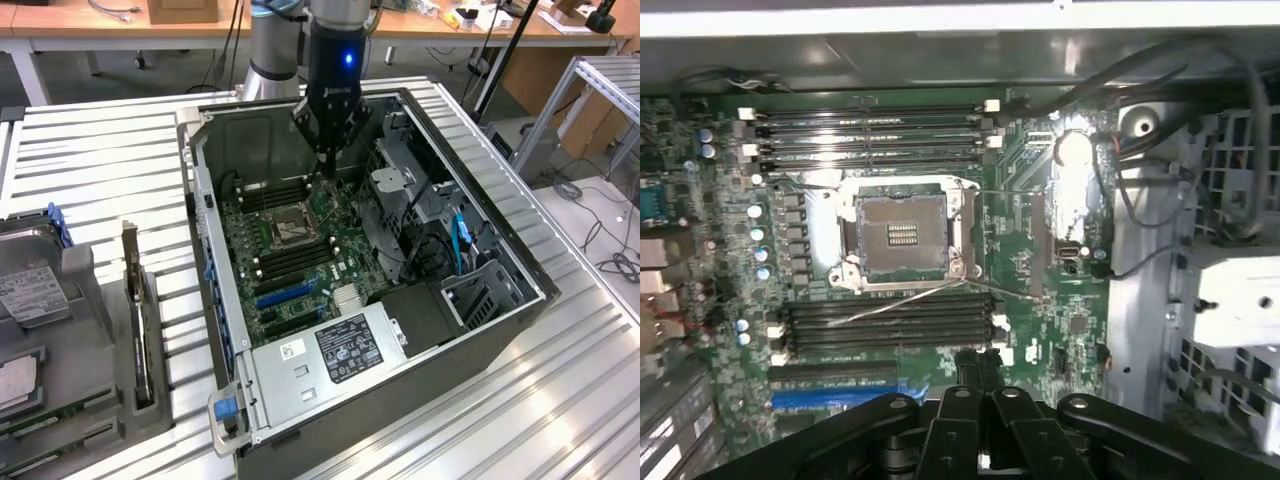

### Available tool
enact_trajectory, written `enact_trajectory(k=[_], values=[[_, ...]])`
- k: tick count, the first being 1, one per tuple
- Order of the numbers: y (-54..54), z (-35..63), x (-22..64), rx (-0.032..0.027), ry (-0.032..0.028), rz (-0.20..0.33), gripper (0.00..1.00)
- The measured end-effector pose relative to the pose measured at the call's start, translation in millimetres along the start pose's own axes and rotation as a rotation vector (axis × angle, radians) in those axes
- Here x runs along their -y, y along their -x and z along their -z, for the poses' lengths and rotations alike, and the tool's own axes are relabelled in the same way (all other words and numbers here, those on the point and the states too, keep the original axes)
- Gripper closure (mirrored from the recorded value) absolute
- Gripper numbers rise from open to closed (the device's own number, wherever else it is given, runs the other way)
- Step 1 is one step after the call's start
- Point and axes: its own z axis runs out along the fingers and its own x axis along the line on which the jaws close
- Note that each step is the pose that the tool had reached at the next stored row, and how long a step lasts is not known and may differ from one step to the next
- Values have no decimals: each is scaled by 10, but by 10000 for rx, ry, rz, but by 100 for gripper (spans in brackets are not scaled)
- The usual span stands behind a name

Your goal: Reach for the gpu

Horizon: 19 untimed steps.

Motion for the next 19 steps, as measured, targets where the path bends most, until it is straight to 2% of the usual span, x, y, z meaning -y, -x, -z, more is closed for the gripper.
enact_trajectory(k=[4, 7, 8, 9, 10, 13, 16, 19], values=[[17, 326, 54, -2, -3, 1, 89], [23, 443, 74, -2, -2, 1, 89], [23, 446, 75, 0, 1, 0, 89], [23, 447, 75, -3, 28, 0, 89], [21, 441, 73, -5, 94, -3, 89], [0, 416, 70, 15, 187, -12, 89], [-18, 379, 69, 70, 227, -23, 89], [-24, 337, 63, 102, 233, -28, 89]])
